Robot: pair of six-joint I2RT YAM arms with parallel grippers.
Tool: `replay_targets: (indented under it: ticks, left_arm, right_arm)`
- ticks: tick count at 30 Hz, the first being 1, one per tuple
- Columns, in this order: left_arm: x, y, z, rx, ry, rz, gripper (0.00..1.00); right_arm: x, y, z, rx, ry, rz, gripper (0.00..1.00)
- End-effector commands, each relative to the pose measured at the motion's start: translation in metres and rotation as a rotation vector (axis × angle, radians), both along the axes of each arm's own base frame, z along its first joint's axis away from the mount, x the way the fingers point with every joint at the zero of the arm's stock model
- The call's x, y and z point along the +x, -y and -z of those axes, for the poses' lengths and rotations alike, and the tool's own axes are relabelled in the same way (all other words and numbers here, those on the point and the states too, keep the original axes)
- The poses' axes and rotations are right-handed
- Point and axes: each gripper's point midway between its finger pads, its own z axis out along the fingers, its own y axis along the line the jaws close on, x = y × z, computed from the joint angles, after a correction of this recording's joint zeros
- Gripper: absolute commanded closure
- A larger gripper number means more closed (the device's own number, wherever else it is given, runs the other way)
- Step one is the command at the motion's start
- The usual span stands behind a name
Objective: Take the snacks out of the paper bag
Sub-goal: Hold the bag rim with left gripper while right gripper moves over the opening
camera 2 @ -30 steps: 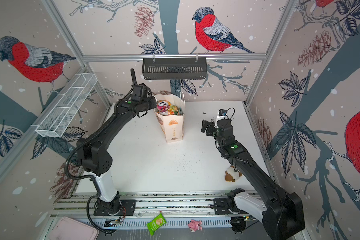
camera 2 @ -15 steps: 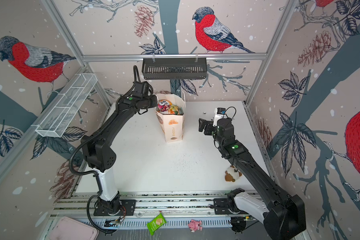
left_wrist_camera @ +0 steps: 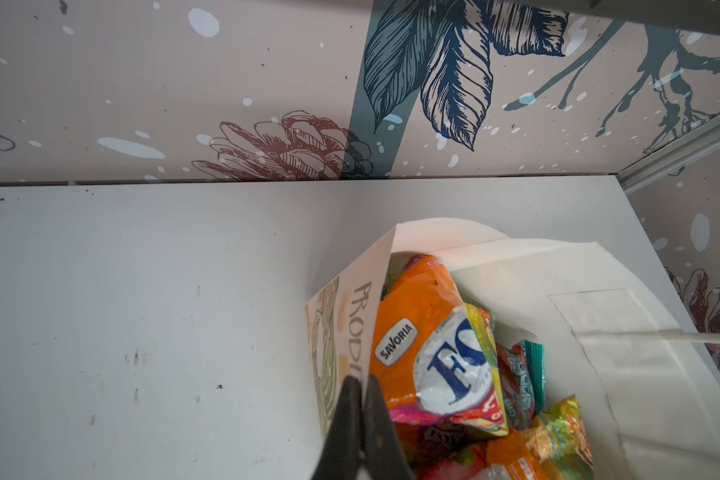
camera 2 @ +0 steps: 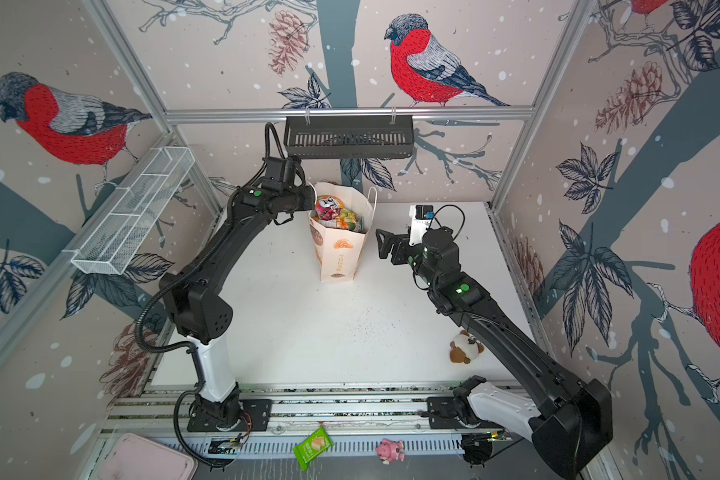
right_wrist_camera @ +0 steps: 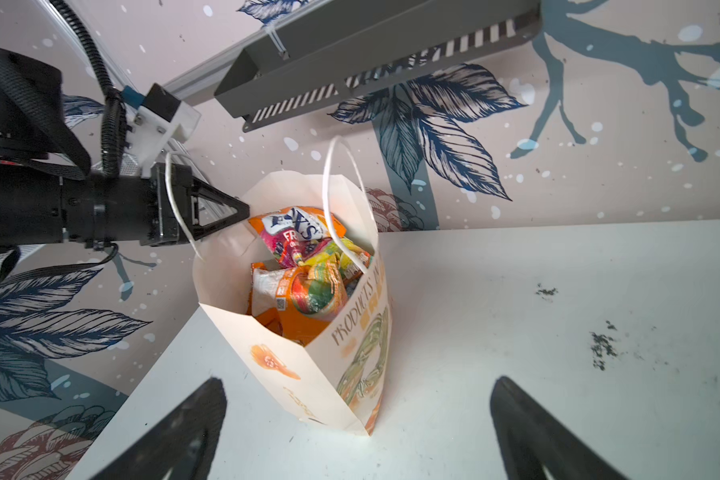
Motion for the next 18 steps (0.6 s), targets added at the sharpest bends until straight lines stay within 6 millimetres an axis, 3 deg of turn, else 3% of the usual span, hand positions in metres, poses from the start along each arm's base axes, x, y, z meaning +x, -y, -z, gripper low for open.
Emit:
replay_targets:
  ticks: [1, 10, 18]
  left_arm:
    - [0.007, 0.008, -0.035, -0.006, 0.132, 0.051, 1.0]
    - [-0.008, 0.02, -0.055, -0.009, 0.187, 0.117, 1.0]
    - [-0.026, 0.038, -0.068, 0.054, 0.24, 0.174, 1.0]
  right_arm:
    - [0.0, -0.014, -0.019, 0.016, 0.051, -0.038, 0.0]
    - [-0.002, -0.054, -0.029, -0.056, 0.04, -0.093, 0.02]
    - [0.004, -0.082, -0.012, -0.132, -0.013, -0.122, 0.03]
